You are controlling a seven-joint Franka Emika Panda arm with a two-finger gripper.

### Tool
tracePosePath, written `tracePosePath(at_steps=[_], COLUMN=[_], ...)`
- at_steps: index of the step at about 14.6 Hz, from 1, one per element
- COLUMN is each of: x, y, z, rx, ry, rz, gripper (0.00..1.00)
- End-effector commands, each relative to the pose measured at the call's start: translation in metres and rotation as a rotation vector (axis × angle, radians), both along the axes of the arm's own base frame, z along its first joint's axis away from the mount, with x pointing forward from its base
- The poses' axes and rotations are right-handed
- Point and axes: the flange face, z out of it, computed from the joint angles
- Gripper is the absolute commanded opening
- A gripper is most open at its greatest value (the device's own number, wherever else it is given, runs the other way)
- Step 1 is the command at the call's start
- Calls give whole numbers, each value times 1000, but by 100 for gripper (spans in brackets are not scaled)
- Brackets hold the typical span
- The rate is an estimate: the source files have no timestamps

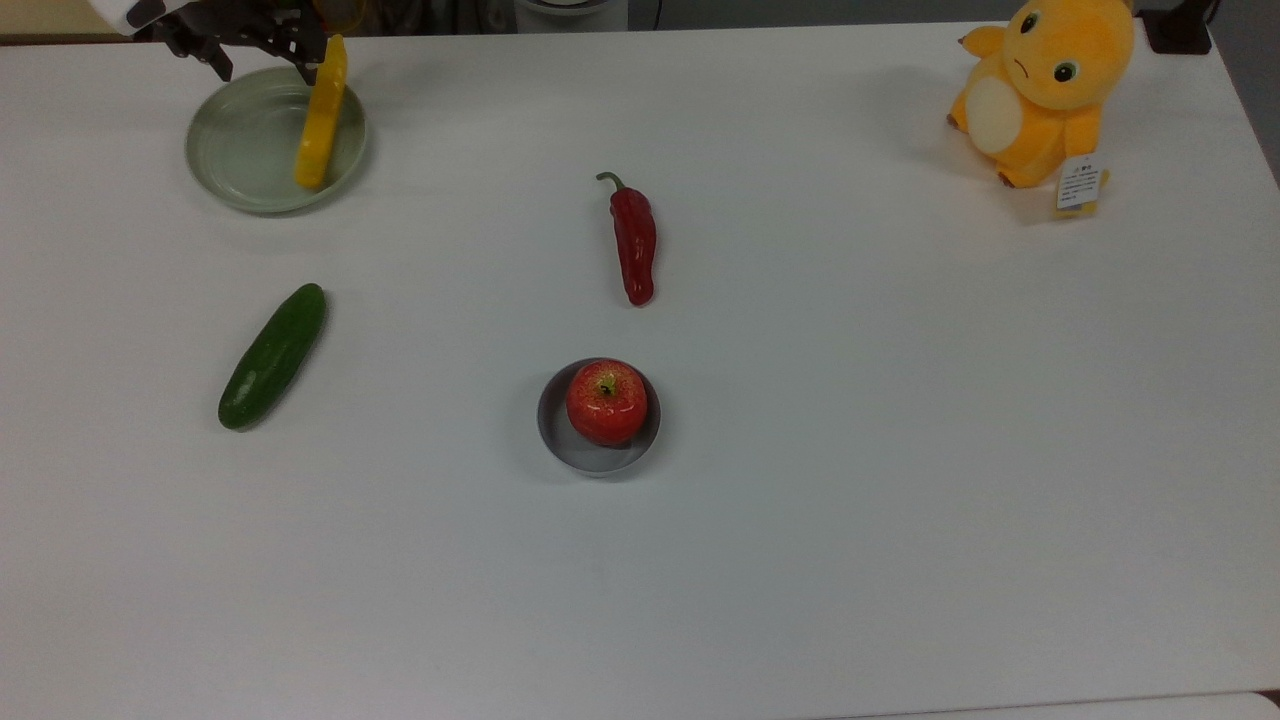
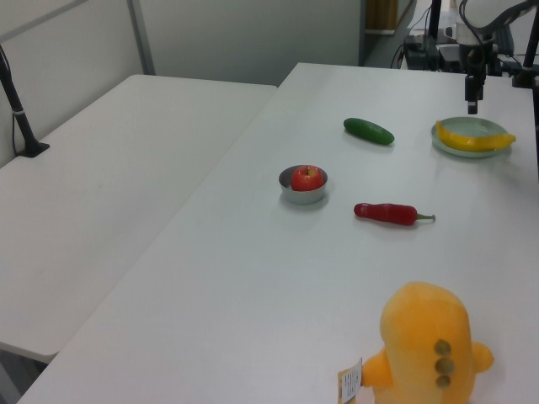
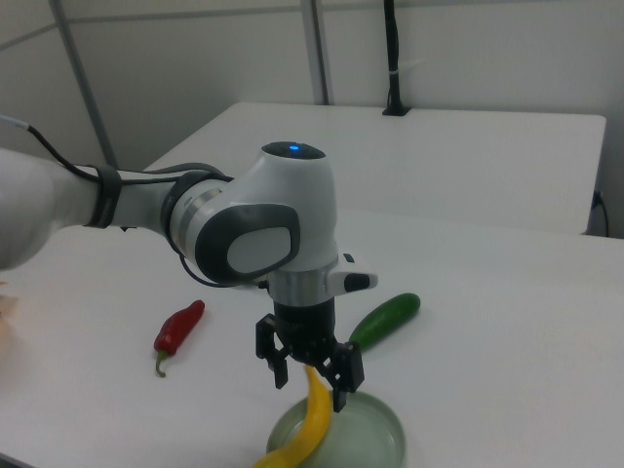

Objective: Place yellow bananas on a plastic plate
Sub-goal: 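Lower the banana onto the pale green plate and open the gripper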

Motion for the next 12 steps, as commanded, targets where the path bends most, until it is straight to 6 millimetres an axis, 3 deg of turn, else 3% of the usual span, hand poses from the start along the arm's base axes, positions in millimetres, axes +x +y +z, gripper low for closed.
tracePosePath(at_steps=[1, 3, 6, 7, 9, 12], x=[13, 26, 55, 67, 77, 88], y=[16, 30, 71, 96, 121, 174], z=[13, 33, 70, 83, 98, 122], rx=[-3, -6, 17, 14, 9, 20], ry=[-39, -87, -177, -205, -236, -277], rz=[8, -50, -160, -239, -323, -326], gripper=[100, 100, 100, 100, 100, 100])
